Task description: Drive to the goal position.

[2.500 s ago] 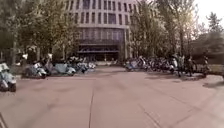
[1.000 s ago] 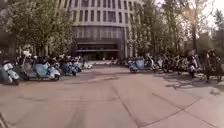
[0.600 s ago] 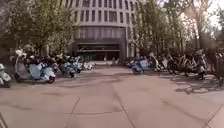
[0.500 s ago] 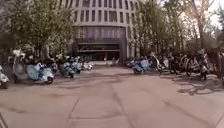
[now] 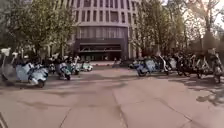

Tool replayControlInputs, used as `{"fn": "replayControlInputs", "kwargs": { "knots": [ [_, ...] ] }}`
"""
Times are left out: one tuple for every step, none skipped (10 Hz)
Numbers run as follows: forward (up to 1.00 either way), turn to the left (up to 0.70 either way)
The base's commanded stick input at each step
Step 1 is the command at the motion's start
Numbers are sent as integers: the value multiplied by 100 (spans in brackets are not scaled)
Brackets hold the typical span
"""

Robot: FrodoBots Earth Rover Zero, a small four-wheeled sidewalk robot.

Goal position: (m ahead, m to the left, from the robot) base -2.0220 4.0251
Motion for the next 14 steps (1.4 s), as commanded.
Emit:
{"fn": "replayControlInputs", "kwargs": {
  "knots": [
    [100,40],
    [100,40],
    [100,41],
    [100,41],
    [100,41],
    [0,100],
    [0,100],
    [0,100],
    [0,100],
    [0,100],
    [0,100],
    [0,100],
    [0,100],
    [0,100]
  ]
}}
